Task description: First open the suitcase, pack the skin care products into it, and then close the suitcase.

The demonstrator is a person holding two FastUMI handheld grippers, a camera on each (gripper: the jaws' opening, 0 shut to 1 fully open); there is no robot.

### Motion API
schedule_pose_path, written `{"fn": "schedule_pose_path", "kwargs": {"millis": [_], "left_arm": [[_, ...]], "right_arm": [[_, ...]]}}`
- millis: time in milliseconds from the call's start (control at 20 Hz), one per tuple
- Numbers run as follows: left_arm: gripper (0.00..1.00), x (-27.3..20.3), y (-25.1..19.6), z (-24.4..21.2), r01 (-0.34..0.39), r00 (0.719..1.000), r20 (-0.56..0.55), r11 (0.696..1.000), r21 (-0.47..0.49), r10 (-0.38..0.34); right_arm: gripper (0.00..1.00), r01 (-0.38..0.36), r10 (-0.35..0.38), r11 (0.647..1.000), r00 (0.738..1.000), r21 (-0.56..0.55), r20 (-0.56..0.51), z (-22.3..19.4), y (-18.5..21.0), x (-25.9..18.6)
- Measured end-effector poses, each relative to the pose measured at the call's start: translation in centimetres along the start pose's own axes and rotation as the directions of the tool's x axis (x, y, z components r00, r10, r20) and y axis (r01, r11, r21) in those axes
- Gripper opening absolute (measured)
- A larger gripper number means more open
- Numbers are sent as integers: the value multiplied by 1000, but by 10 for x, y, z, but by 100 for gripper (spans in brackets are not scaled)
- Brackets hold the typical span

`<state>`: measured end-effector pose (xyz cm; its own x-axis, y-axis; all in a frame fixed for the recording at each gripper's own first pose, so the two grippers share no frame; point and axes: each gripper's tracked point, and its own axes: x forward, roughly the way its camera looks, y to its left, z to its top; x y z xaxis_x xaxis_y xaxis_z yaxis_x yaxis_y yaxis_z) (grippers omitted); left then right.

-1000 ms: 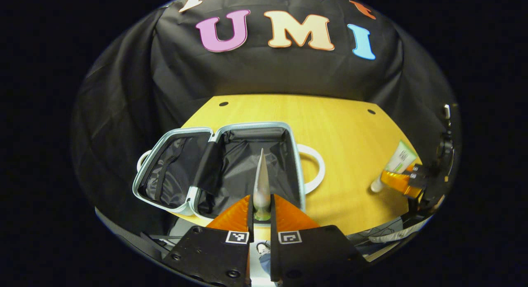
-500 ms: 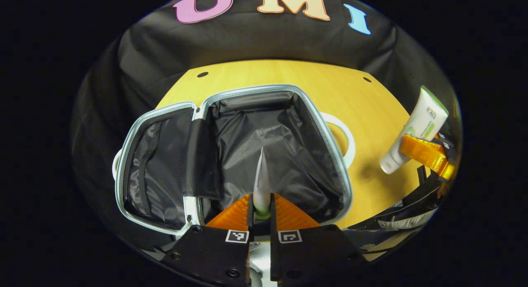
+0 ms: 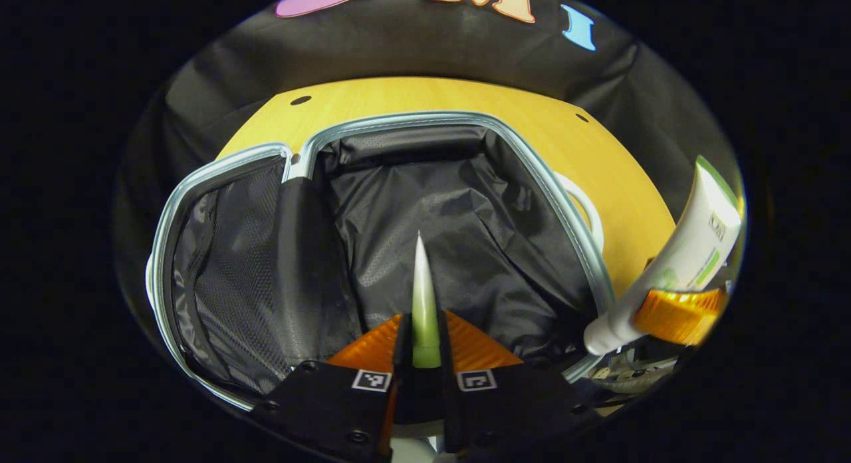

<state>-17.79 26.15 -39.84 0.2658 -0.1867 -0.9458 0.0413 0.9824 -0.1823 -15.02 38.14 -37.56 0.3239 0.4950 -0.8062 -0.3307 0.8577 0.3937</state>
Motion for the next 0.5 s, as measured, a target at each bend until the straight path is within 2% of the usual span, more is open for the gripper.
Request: {"fn": "schedule_pose_path", "kwargs": {"millis": [50, 100, 150, 200, 300, 450, 500], "left_arm": [[27, -4, 1, 8, -5, 999, 43, 1000, -22, 6], [47, -9, -4, 20, 33, 995, 99, 999, -37, -30], [56, -18, -14, 27, 83, 988, 136, 996, -44, -76], [62, -26, -19, 35, 112, 980, 168, 993, -44, -103], [73, -38, -16, 50, 121, 967, 228, 992, -22, -113], [74, -61, -8, 58, 130, 959, 258, 991, -40, -115], [74, -69, 4, 60, 118, 955, 280, 991, -62, -96]], "right_arm": [[17, 14, -14, 1000, 999, -6, -29, -6, 2, 5], [17, 29, -30, 1000, 999, -11, -45, -8, 1, 6], [17, 40, -40, 999, 997, -12, -66, -10, -2, 11], [19, 47, -46, 999, 995, 2, -90, -15, -2, 16], [19, 71, -60, 995, 986, 65, -153, -24, -7, 25], [19, 71, -47, 989, 983, 130, -178, -24, -8, 37], [25, 79, -54, 987, 984, 140, -171, -22, -9, 40]]}}
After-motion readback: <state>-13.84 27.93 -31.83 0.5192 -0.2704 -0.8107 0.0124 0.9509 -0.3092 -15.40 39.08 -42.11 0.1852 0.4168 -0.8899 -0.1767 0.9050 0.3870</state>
